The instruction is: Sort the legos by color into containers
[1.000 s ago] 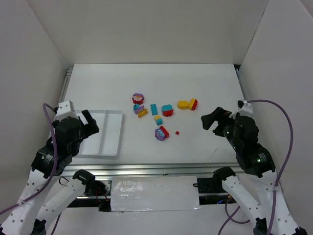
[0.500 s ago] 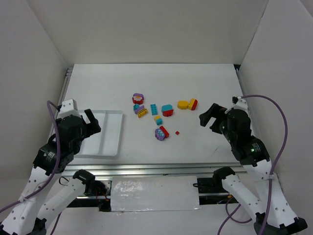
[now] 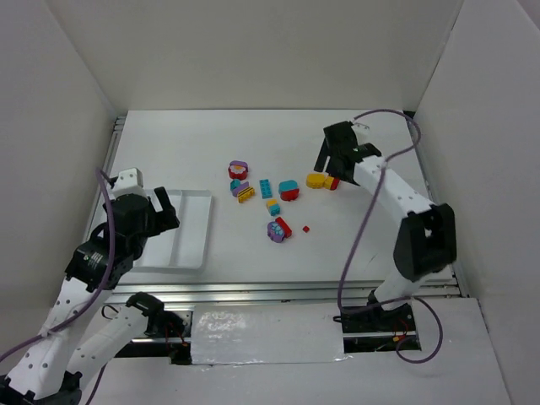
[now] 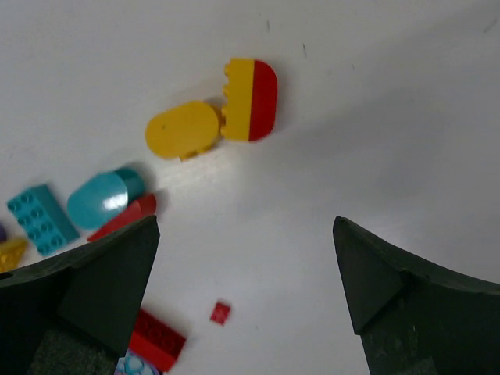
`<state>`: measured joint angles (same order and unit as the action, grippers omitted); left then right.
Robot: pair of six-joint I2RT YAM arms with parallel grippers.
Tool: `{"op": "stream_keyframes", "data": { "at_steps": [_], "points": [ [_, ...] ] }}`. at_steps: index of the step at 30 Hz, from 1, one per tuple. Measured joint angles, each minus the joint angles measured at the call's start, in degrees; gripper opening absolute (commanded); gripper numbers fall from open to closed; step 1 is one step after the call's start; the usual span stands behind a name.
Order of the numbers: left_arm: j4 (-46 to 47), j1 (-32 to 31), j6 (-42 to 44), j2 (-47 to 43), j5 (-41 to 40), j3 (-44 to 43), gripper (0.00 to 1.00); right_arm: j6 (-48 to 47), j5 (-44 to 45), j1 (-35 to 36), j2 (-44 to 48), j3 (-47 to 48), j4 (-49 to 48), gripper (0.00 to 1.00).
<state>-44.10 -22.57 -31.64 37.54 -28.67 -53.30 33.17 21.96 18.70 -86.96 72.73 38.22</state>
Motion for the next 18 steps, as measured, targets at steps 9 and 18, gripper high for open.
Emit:
{"op": "stream_keyframes", "data": {
  "at_steps": [9,18],
  "points": [
    [1.49,0.04,1.36,3.87,3.21,0.26,1.00,-1.07,2.19,-4.50,-27.47,18.97,0.96,0.94],
    [2.25,0.07,2.16,3.93,6.08,0.33,1.00,-3.02,-3.30,-9.79,-32.46,21.07,0.66,0.80]
  ]
}}
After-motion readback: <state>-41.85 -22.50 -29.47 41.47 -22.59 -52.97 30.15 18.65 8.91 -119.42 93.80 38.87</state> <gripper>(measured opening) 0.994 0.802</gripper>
